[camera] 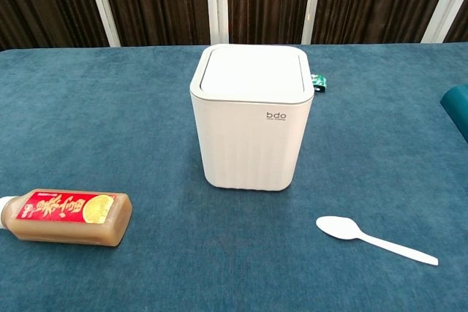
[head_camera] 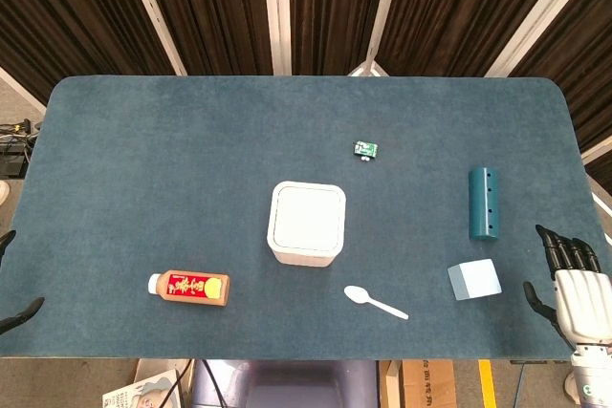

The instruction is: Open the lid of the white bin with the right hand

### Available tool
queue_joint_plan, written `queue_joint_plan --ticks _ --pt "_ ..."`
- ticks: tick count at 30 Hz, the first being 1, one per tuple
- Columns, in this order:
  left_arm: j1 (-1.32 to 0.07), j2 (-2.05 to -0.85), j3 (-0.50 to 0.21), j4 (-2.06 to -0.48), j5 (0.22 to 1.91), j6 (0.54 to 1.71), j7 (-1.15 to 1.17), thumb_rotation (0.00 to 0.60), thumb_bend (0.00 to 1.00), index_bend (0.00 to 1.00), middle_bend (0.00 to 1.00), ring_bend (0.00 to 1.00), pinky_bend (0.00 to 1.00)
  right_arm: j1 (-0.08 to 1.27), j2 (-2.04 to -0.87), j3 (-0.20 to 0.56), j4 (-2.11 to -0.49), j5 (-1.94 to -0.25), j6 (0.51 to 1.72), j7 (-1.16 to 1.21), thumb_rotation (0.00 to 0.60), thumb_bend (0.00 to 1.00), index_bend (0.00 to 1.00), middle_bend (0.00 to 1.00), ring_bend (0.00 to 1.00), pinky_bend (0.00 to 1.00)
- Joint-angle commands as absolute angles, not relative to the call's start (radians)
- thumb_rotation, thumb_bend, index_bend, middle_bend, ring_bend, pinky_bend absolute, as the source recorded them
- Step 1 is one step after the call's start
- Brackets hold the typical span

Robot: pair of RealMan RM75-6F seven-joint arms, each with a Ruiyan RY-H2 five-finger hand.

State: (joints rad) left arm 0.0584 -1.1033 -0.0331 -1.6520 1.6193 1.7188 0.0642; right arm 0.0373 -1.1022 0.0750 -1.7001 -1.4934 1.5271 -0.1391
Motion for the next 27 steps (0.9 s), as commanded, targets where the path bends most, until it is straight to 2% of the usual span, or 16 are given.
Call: queue_joint_plan --ticks 1,4,7,9,11,14,16,21,23,27 --pt "0.058 -1.104 -0.036 -1.65 1.623 1.724 0.056 0.6 0.0 0.1 0.0 0.0 0.0 0.04 -1.098 0.072 -1.715 -1.523 1.538 -0.124 0.6 0.34 0.06 0.16 0.2 0.15" --pt "0.055 -1.109 -0.037 -1.646 1.633 1.727 0.053 0.6 0.0 0.1 0.0 0.0 0.0 0.057 -1.073 0.067 -1.743 -1.557 1.521 -0.087 0.6 0.34 0.06 0.21 0.28 0.2" --pt "0.054 -1.112 -0.035 -1.648 1.631 1.722 0.06 0.6 0.0 0.1 0.0 0.0 0.0 0.09 -1.026 0.074 -1.783 -1.581 1.483 -0.061 0.6 0.34 0.06 0.35 0.43 0.29" --pt "0.054 -1.114 -0.035 -1.649 1.628 1.72 0.068 0.6 0.0 0.1 0.0 0.0 0.0 0.115 -0.996 0.085 -1.811 -1.591 1.458 -0.054 0.6 0.34 0.06 0.47 0.57 0.42" --pt "0.055 -1.114 -0.035 -1.651 1.627 1.72 0.073 0.6 0.0 0.1 0.0 0.0 0.0 0.139 -0.97 0.098 -1.838 -1.597 1.435 -0.057 0.6 0.34 0.06 0.57 0.67 0.53" --pt "0.055 -1.113 -0.036 -1.655 1.621 1.717 0.077 0.6 0.0 0.1 0.0 0.0 0.0 0.18 -0.944 0.115 -1.878 -1.601 1.388 -0.056 0.6 0.35 0.06 0.67 0.77 0.64" --pt "0.055 -1.113 -0.037 -1.657 1.616 1.713 0.079 0.6 0.0 0.1 0.0 0.0 0.0 0.205 -0.931 0.122 -1.901 -1.6 1.355 -0.061 0.6 0.4 0.06 0.71 0.8 0.67" --pt "0.056 -1.114 -0.04 -1.657 1.621 1.723 0.08 0.6 0.0 0.1 0.0 0.0 0.0 0.268 -0.917 0.129 -1.954 -1.6 1.258 -0.098 0.6 0.61 0.06 0.77 0.85 0.67" --pt "0.057 -1.117 -0.042 -1.654 1.627 1.732 0.08 0.6 0.0 0.1 0.0 0.0 0.0 0.293 -0.914 0.128 -1.968 -1.605 1.218 -0.103 0.6 0.66 0.06 0.79 0.86 0.67" --pt "0.059 -1.129 -0.051 -1.643 1.633 1.755 0.074 0.6 0.0 0.1 0.0 0.0 0.0 0.354 -0.907 0.124 -1.987 -1.622 1.124 -0.089 0.6 0.69 0.06 0.79 0.86 0.67"
